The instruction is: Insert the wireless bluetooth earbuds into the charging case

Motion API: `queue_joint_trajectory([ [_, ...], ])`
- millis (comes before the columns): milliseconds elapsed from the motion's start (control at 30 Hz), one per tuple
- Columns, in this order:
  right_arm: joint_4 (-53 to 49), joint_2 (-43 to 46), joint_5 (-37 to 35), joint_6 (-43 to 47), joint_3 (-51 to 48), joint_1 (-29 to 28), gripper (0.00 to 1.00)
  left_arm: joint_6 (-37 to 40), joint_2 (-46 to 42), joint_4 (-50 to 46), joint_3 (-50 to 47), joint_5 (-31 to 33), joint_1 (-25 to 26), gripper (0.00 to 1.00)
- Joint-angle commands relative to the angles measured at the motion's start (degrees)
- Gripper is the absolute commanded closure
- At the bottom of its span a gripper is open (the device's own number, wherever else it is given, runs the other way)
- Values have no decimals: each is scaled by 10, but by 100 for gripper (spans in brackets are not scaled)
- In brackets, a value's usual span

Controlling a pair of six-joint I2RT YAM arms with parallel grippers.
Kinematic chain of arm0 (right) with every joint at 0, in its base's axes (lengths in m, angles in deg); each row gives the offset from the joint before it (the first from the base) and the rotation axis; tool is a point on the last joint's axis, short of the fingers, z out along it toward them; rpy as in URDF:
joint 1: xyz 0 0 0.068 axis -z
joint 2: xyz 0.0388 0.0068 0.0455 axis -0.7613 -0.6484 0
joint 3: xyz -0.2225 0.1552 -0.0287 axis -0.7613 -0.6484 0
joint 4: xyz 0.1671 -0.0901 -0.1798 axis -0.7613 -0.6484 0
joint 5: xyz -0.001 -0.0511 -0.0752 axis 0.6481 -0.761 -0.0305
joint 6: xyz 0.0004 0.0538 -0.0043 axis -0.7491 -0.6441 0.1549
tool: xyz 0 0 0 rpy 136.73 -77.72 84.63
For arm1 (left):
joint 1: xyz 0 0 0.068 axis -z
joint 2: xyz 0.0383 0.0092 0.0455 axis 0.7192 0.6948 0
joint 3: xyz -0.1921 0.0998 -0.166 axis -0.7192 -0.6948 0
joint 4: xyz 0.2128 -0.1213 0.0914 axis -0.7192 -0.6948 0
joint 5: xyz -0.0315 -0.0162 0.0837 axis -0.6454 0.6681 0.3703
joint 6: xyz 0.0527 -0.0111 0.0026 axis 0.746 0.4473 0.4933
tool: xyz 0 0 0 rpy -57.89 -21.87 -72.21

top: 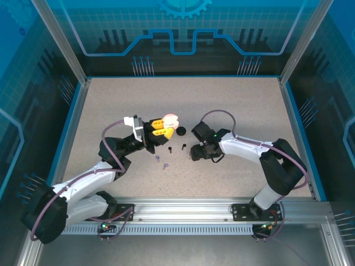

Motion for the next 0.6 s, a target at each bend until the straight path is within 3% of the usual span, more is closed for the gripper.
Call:
queue_joint_trajectory([
  [0,13,-15,-18,3,22,-9,30,15,-11,5,-6,10,4,93],
  [567,-2,-120,15,6,121,-38,42,20,-17,-5,-6,12,3,93],
])
